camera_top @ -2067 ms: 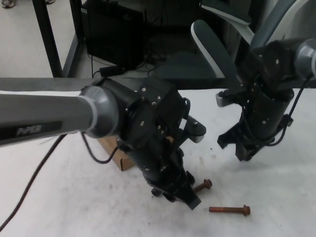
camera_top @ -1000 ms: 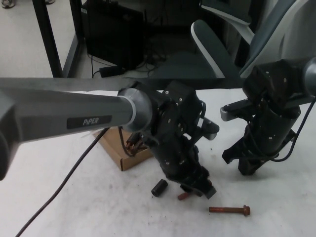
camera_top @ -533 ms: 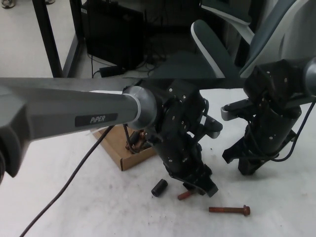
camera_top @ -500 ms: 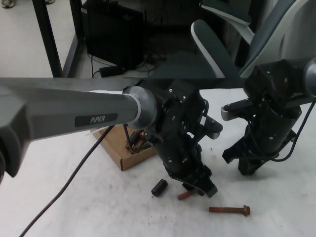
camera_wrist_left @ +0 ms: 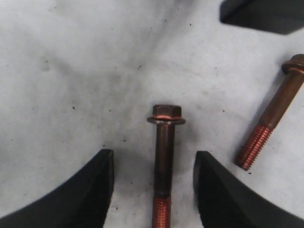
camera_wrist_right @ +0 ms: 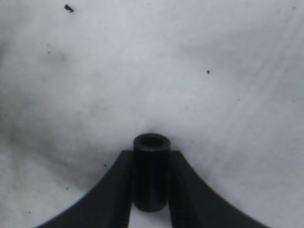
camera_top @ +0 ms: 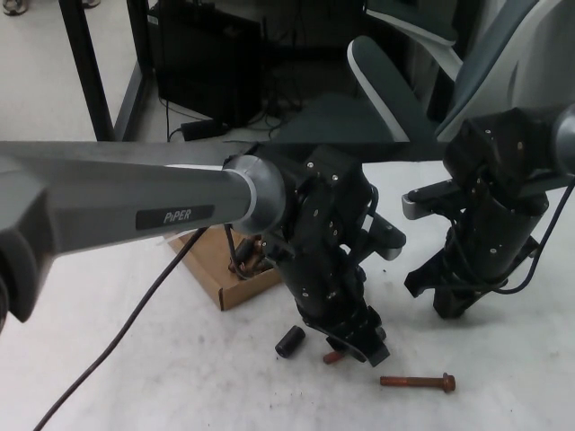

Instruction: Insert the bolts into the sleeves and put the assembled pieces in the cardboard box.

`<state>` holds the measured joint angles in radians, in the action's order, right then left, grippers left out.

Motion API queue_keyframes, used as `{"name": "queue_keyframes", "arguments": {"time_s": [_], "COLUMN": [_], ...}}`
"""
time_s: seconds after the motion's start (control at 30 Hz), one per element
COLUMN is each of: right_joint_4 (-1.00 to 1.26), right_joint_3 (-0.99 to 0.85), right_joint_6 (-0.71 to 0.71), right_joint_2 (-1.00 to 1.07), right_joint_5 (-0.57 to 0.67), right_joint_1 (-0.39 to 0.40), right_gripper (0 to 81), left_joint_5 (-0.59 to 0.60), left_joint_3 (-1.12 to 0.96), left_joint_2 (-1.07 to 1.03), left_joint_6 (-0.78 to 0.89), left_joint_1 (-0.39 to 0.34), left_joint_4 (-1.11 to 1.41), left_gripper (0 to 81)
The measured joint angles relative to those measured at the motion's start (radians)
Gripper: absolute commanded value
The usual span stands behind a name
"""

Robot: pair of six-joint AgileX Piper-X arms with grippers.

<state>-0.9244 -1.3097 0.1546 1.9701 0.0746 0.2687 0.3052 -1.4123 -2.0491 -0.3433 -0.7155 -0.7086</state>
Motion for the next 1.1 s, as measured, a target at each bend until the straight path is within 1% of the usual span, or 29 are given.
{"name": "queue_keyframes", "arguments": {"time_s": [0.37, 0.6, 0.67, 0.9, 0.97, 1.1], "right_joint_4": [0.008, 0.009, 0.009, 0.009, 0.009, 0.009], "right_joint_3": [0.000, 0.000, 0.000, 0.000, 0.000, 0.000], "right_joint_6": [0.000, 0.000, 0.000, 0.000, 0.000, 0.000], "right_joint_2": [0.000, 0.000, 0.000, 0.000, 0.000, 0.000], "right_joint_5": [0.018, 0.025, 0.026, 0.026, 0.026, 0.027], "right_joint_1": [0.000, -0.001, -0.001, -0.001, -0.001, -0.001], "right_gripper": [0.2, 0.2, 0.2, 0.2, 0.2, 0.2], "left_joint_5": [0.012, 0.011, 0.007, 0.006, 0.010, 0.005], "left_joint_3": [-0.002, -0.011, -0.011, -0.011, -0.011, -0.011], "left_joint_2": [-0.005, -0.022, -0.022, -0.025, -0.025, -0.027], "left_joint_6": [0.000, 0.000, 0.000, 0.003, 0.003, 0.006], "left_joint_1": [-0.007, -0.040, -0.047, -0.052, -0.052, -0.052], "left_joint_4": [0.020, 0.021, 0.026, 0.030, 0.030, 0.030], "left_gripper": [48.9, 48.9, 47.6, 20.4, 14.5, 5.4]}}
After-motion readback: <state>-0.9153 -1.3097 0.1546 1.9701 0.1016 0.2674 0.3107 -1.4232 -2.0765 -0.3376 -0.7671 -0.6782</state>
